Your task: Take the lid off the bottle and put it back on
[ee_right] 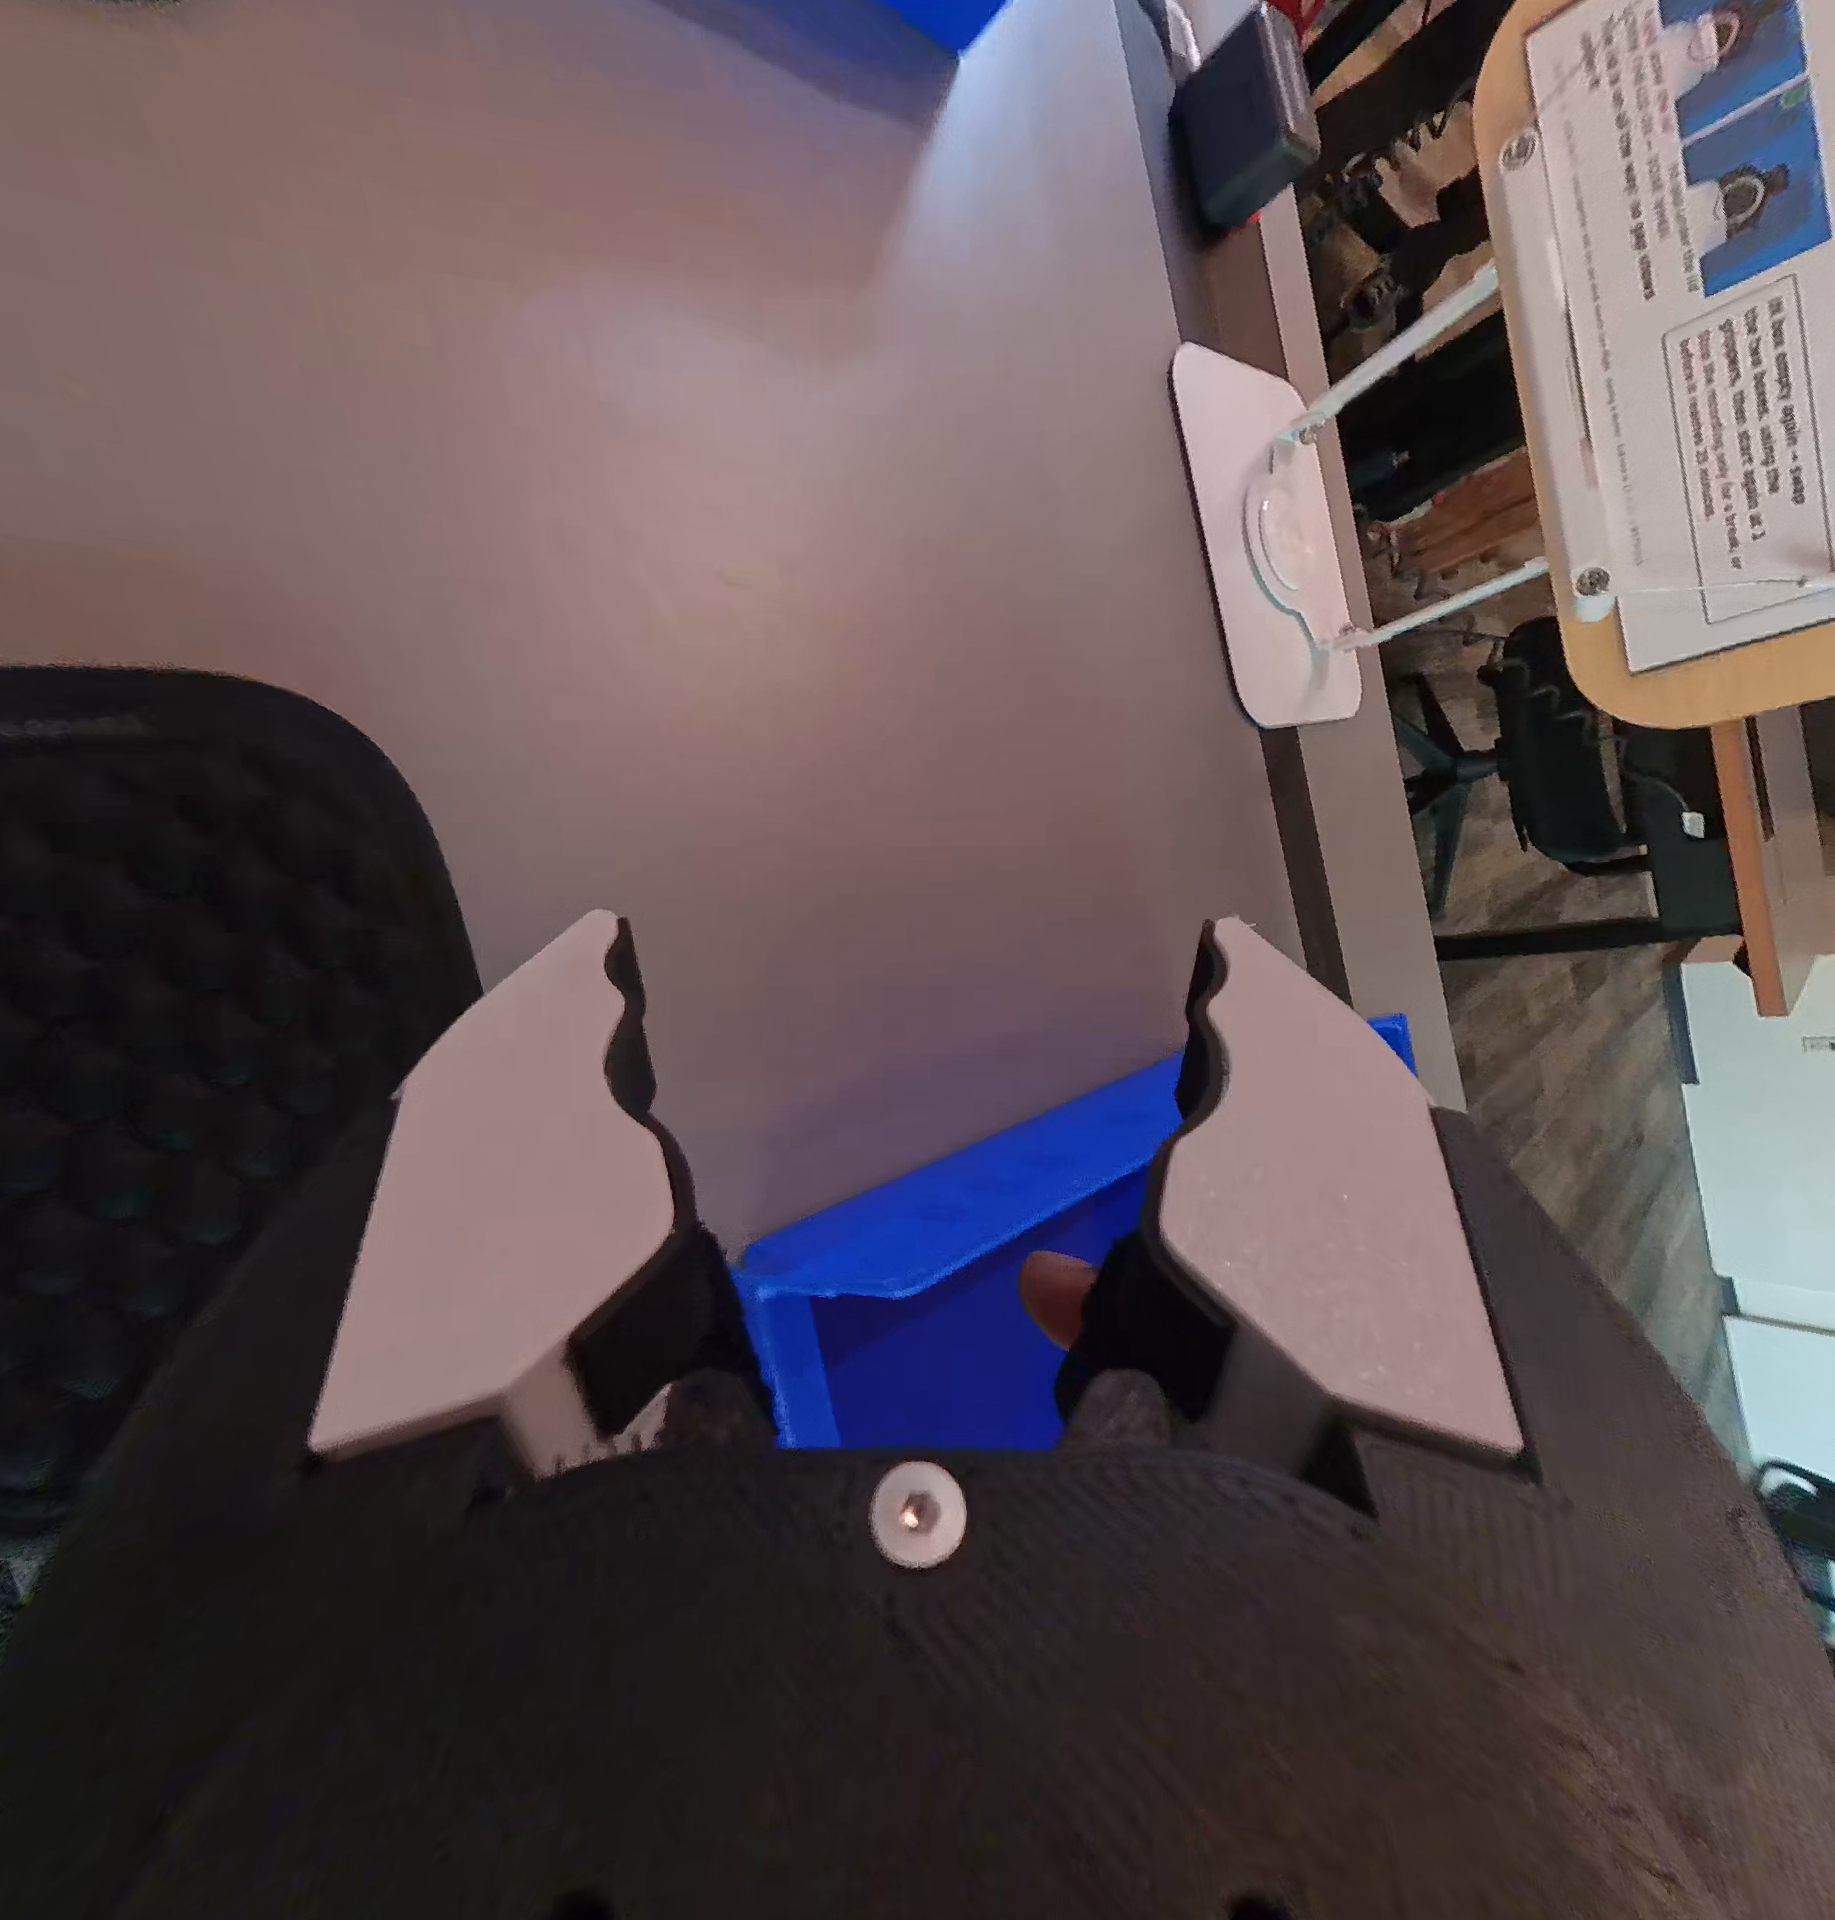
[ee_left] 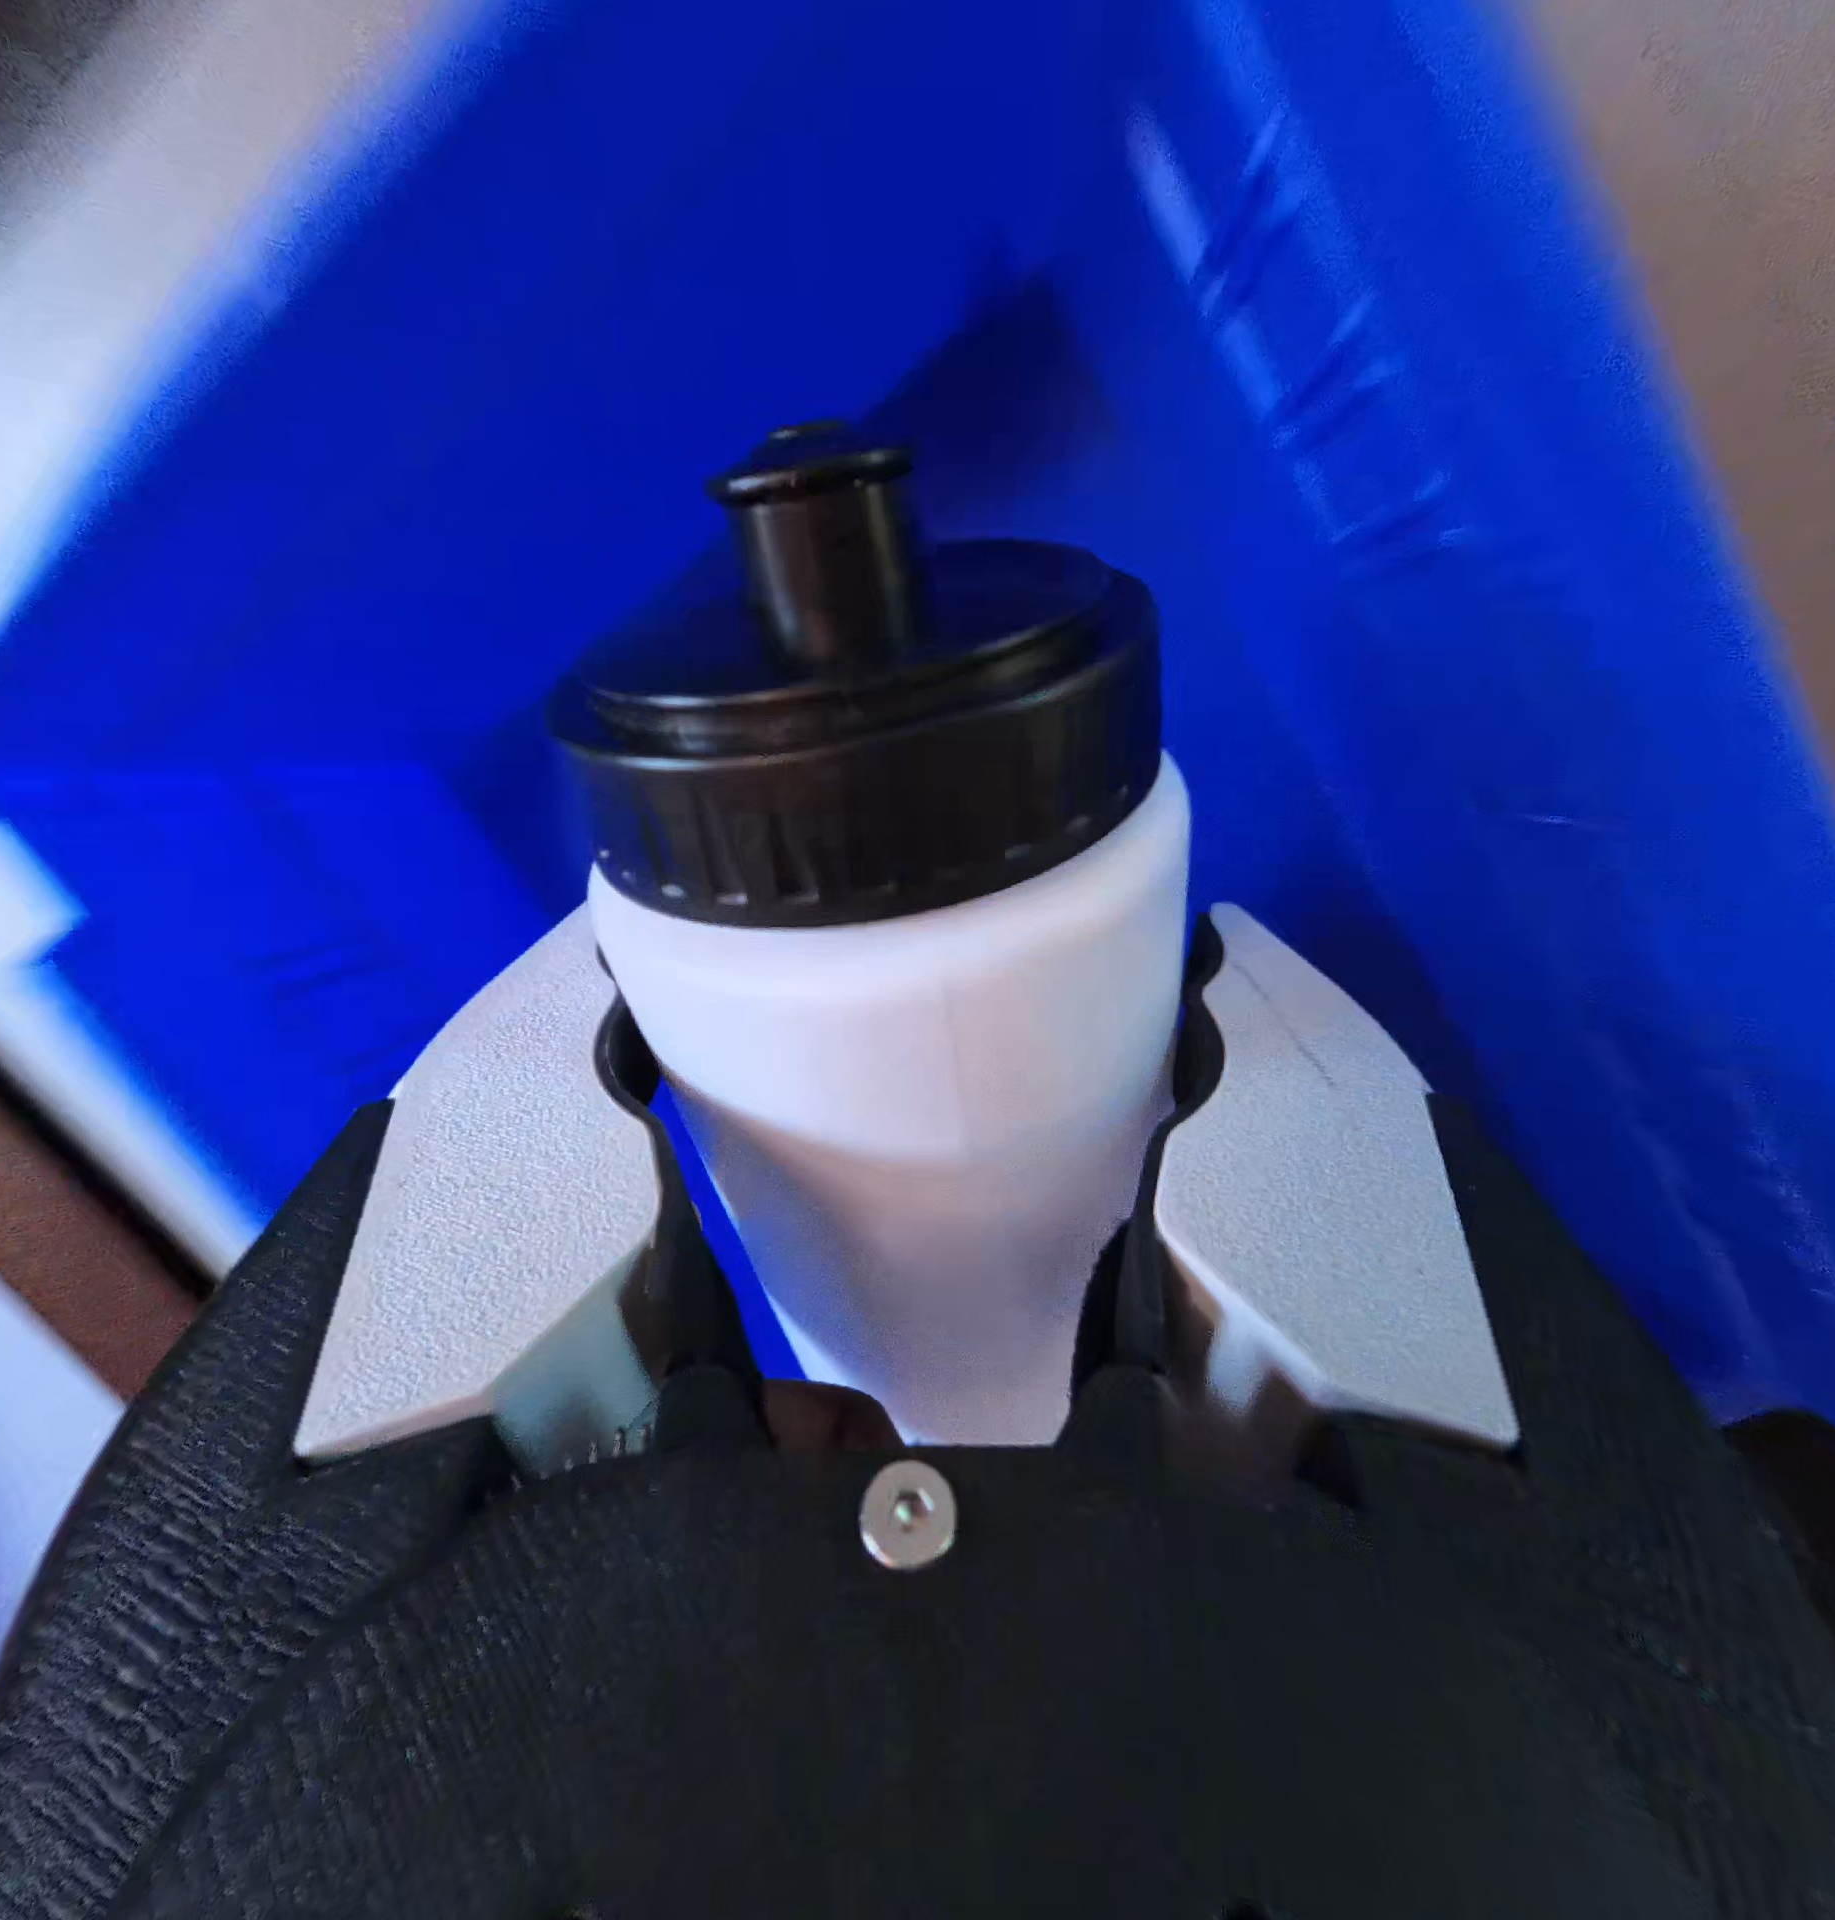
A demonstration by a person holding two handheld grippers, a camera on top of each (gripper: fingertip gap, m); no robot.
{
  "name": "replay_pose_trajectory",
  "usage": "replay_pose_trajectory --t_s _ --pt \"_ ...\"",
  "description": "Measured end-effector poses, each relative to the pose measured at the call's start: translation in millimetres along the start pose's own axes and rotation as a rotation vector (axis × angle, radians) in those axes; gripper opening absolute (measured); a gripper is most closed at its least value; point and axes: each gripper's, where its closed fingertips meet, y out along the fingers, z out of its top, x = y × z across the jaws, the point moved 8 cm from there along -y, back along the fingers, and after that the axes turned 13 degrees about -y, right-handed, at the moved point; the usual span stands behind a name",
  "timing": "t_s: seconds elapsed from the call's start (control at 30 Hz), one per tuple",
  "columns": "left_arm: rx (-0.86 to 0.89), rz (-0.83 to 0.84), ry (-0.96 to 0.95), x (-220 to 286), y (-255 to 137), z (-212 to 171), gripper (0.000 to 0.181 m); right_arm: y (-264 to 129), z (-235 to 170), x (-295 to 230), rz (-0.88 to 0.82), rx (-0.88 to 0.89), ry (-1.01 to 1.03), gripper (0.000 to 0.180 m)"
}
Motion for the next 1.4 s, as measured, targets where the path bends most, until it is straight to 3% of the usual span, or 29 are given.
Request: replay_pose_trajectory --t_s 0.13,0.23,0.3,0.37,0.57,0.77,0.9,1.07,1.1,1.2,1.3,1.4 --pt "0.510 0.039 0.055 22 -93 -3 0.098 0 18 3 -0.009 0.190 0.077 0.090" --pt "0.953 -0.060 0.134 70 -164 -15 0.097 2 42 14 -0.021 0.401 0.184 0.083" --pt "1.142 -0.164 0.211 111 -189 -26 0.096 3 61 23 -0.038 0.539 0.249 0.081" --pt "1.215 -0.276 0.301 154 -193 -35 0.096 2 83 30 -0.050 0.664 0.289 0.080" --pt "1.040 -0.476 0.506 256 -124 -36 0.096 5 128 40 -0.055 0.903 0.393 0.078" --pt "0.928 -0.571 0.529 299 -64 -29 0.096 40 128 30 0.044 0.849 0.508 0.091" --pt "0.895 -0.599 0.514 309 -49 -30 0.096 58 130 22 0.069 0.811 0.534 0.099" --pt "0.877 -0.646 0.505 316 -45 -32 0.095 71 129 16 0.048 0.720 0.517 0.089" --pt "0.880 -0.651 0.505 318 -45 -32 0.096 72 129 15 0.048 0.722 0.510 0.079" --pt "0.898 -0.689 0.507 319 -44 -33 0.094 71 127 13 0.037 0.747 0.516 0.078" --pt "0.897 -0.848 0.489 316 -43 -36 0.088 70 123 11 0.086 0.816 0.534 0.077" --pt "0.910 -0.850 0.482 316 -43 -37 0.087 72 122 11 0.087 0.855 0.530 0.077"
